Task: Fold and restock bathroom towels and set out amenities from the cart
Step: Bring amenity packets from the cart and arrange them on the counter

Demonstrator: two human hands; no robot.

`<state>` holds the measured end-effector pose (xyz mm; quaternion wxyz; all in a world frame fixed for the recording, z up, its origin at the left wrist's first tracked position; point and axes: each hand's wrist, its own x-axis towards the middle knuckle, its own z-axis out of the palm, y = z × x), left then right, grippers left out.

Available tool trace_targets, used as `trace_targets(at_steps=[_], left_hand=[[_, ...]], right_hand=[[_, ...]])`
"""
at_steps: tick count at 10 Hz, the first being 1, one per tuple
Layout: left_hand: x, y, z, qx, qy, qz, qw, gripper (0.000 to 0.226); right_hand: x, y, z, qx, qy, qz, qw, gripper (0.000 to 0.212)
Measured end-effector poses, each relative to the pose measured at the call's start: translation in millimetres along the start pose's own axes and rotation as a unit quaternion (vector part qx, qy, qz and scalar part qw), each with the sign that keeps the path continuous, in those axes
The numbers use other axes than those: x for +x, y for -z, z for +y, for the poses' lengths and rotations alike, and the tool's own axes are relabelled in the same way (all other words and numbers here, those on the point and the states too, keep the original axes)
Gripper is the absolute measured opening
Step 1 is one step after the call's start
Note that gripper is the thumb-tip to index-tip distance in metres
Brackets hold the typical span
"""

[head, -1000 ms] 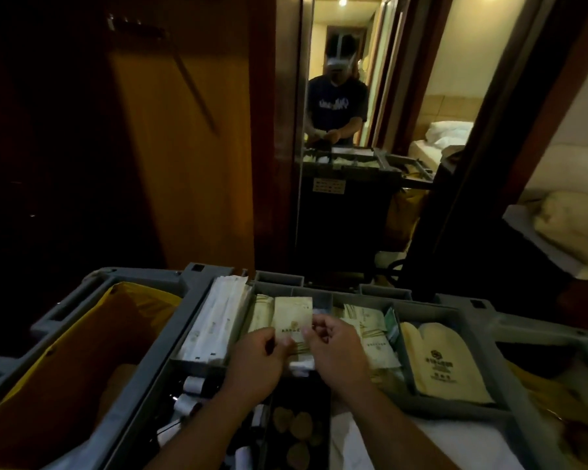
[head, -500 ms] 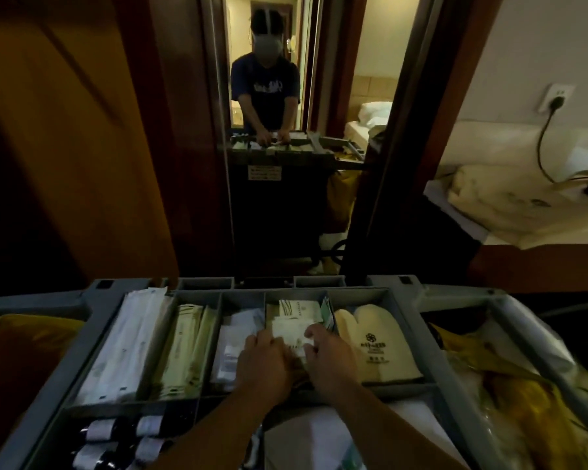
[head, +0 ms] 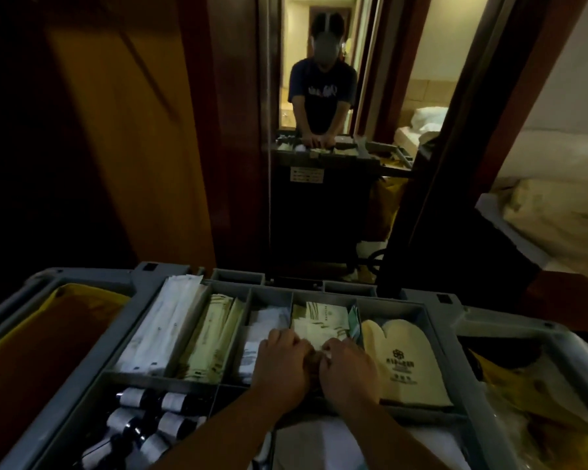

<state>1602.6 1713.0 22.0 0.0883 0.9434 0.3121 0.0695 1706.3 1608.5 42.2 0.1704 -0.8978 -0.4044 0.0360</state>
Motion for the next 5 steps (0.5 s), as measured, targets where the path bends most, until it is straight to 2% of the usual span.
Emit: trace_targets(at_steps=[2, 3, 4, 5], left_hand=[[-37.7, 2.8, 1.8, -0.009, -0.007, -0.035, 0.999, 0.036], [-62.1, 2.5, -2.2, -0.125, 0.015, -0.004, 0.992, 0.038], [-80.1, 7.6, -3.9, -0.249, 0.053, 0.056, 0.965, 0.026], [-109.7, 41.5, -6.4, -0.356, 0.197, 0.078, 0.91, 0.014]], right_hand=[[-9.7, 3.3, 0.6, -0.003, 0.023, -0.019, 1.0, 0.025], [-9.8, 6.2, 4.0, 0.007, 0.023, -0.031, 0.999, 0.028], [-5.0, 6.1, 7.6, 0.024, 0.016, -0.058, 0.998, 0.026], [-2.9, 3.7, -2.7, 0.109, -0.008, -0.09, 0.99, 0.025]])
